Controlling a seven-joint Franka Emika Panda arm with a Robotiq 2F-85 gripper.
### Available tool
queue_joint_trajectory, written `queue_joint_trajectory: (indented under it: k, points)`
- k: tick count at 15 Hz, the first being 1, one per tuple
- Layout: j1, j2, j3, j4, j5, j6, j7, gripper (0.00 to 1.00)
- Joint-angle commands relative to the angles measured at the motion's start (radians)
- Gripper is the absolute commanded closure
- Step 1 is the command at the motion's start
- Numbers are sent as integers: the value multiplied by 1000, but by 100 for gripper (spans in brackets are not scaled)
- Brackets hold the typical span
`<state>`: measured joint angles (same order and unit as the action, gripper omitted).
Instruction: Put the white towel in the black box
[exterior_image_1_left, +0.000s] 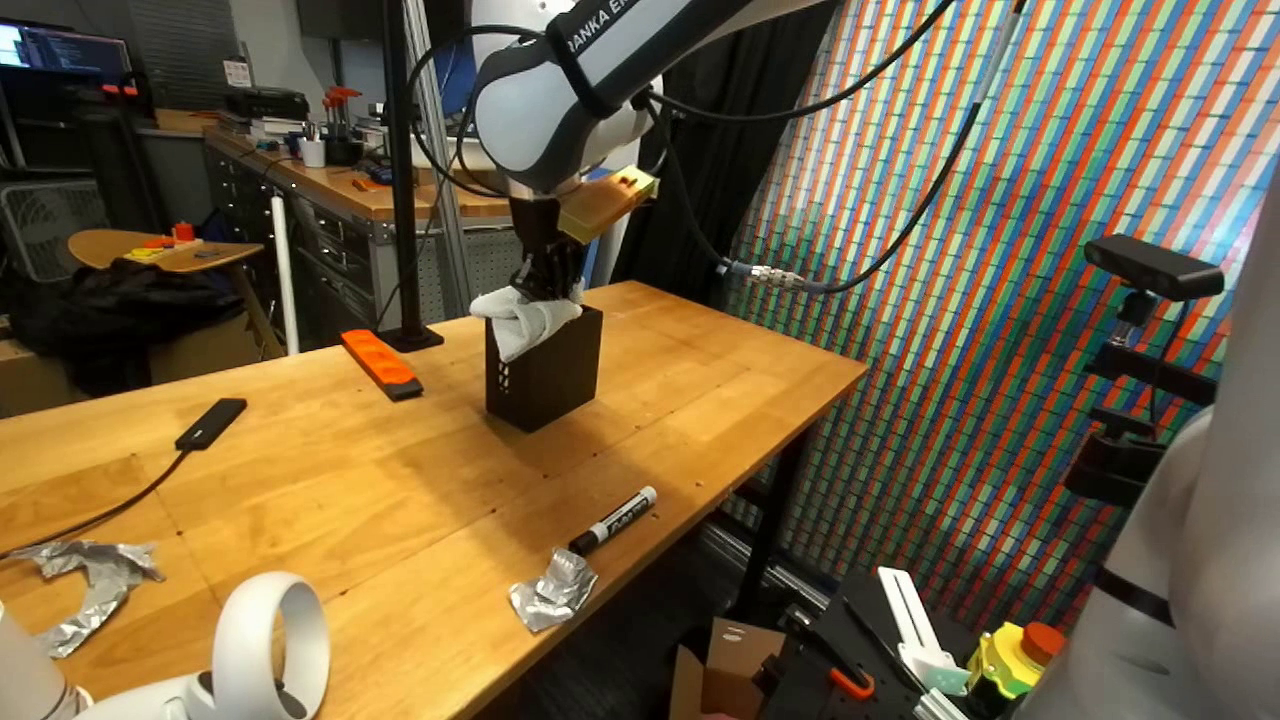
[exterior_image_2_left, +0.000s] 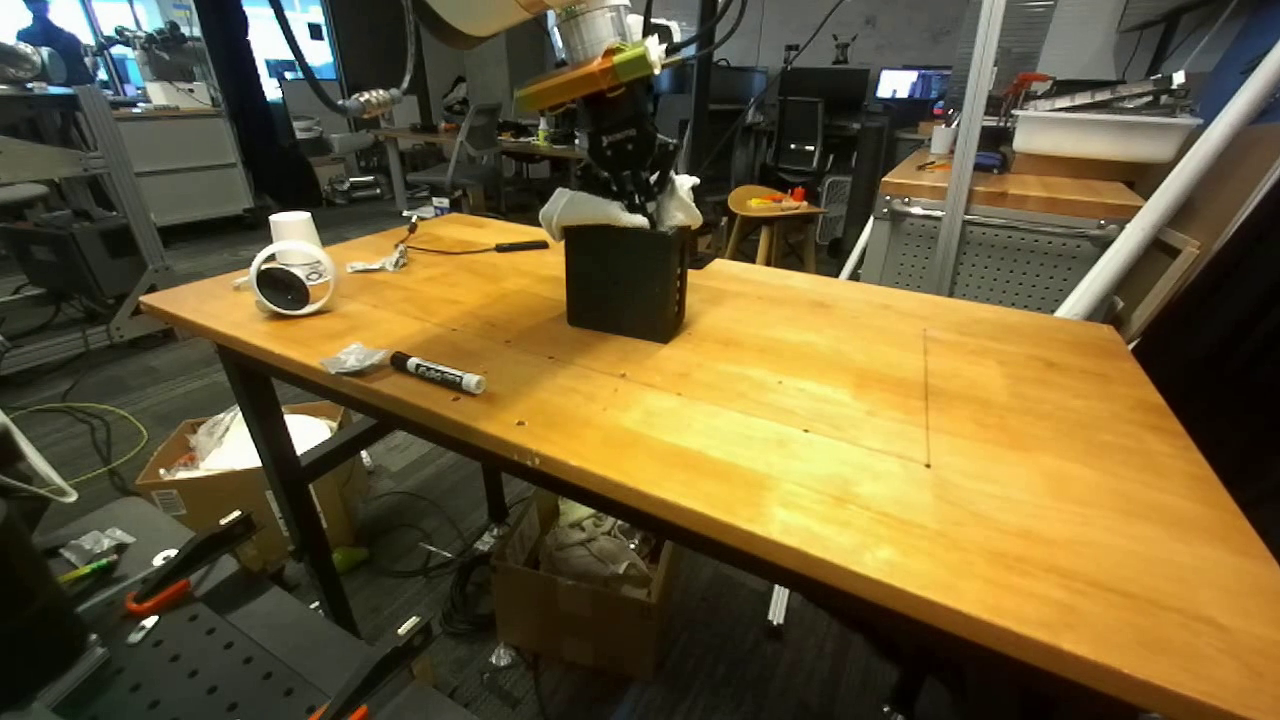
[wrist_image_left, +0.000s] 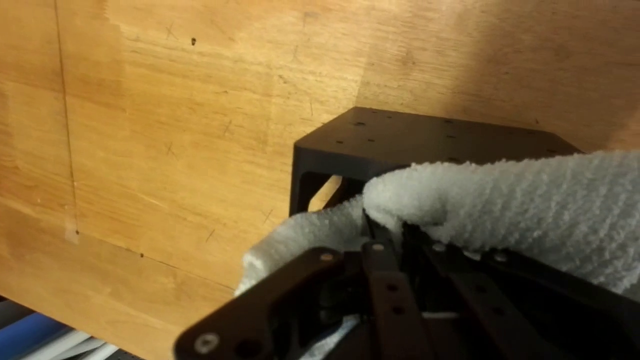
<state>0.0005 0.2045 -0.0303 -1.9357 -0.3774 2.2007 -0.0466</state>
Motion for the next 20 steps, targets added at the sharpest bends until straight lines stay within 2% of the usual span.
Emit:
queue_joint_trajectory:
  k: [1,8,13,14,16,20]
  points:
    - [7,35,18,-30,54,-15,-18,91]
    - [-19,80,28,-81,208,-33,-99,91]
    - [-51,34,17,-74,286,-75,-149,88]
    - [-51,11,15,-83,286,-72,-138,63]
    - [-56,-34,11,-102,292,-70,-128,59]
    - [-49,-138,13,-157,304,-69,-99,31]
